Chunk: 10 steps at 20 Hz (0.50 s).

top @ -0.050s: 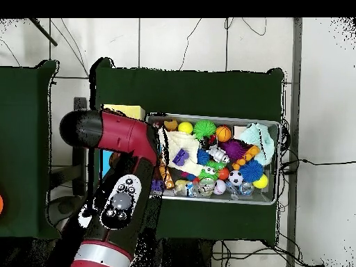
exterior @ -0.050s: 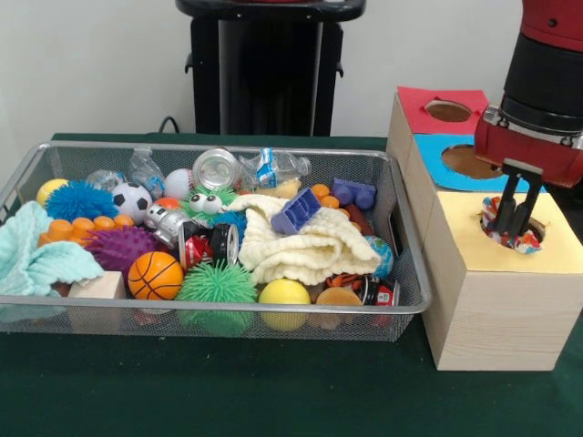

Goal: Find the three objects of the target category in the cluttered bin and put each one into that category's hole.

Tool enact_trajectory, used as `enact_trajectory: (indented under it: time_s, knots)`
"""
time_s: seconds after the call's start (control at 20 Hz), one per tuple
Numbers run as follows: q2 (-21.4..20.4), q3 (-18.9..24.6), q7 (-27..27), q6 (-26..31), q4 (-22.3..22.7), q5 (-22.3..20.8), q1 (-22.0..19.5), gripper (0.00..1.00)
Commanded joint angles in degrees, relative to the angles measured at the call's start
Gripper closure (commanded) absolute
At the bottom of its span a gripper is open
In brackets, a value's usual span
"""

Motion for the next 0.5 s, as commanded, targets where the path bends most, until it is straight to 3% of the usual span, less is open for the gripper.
enact_trajectory:
  time_s: [0.05, 0.25, 0.5]
  knots:
    - [3.59, 5.10, 16.76, -3.64, 5.28, 2.56, -0.06, 1.00]
    - [6.02, 1.81, 18.94, -5.55, 3.03, 2.03, 1.35, 1.00]
    - [6.45, 1.78, 18.85, -2.96, 3.06, 2.38, 1.06, 1.00]
